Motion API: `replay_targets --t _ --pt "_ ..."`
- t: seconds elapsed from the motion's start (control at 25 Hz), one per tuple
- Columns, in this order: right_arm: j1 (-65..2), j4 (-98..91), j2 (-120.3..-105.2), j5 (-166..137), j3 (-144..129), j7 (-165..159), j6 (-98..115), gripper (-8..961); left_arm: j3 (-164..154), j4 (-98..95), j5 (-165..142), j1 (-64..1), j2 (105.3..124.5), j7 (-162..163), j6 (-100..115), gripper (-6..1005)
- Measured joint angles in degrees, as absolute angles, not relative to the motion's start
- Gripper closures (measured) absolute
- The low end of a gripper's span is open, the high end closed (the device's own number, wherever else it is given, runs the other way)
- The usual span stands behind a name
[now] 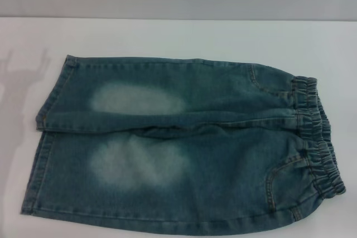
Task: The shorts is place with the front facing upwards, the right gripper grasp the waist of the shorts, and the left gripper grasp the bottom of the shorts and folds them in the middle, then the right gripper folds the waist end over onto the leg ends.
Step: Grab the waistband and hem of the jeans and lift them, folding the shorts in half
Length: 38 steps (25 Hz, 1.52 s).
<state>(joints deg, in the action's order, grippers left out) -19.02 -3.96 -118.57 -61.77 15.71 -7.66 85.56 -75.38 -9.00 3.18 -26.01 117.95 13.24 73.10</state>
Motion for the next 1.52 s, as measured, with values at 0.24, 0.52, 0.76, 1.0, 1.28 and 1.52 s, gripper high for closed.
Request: replay_targets --t 0.24,0.52,0.76,1.0,1.28,1.52 --pt "-19.90 -4.94 -118.51 -61.77 17.29 -9.28 84.53 363 -75.17 -9.29 3.46 -26.12 118.53 13.33 73.00 159" --pt "-20.62 -3.32 -118.79 -61.77 19.30 -9.32 85.05 364 -75.60 -8.85 3.47 -26.00 118.98 13.64 72.93 158" --pt "-20.76 -1.46 -118.82 -61.73 19.66 -9.32 85.45 363 -75.77 -8.79 3.30 -26.11 119.07 15.01 72.24 159" --pt "-20.55 -0.55 -118.83 -61.69 19.69 -10.32 85.48 363 -77.63 -9.75 2.68 -27.69 118.21 23.95 69.76 158" --pt "-20.23 -0.68 -118.80 -61.69 19.62 -12.35 84.99 363 -81.94 -18.45 -2.40 -28.12 115.98 36.62 61.69 158" --pt "-20.21 -0.99 -118.66 -61.75 19.30 -13.28 85.25 363 -81.88 -27.82 -24.72 -29.07 110.14 64.82 52.84 158"
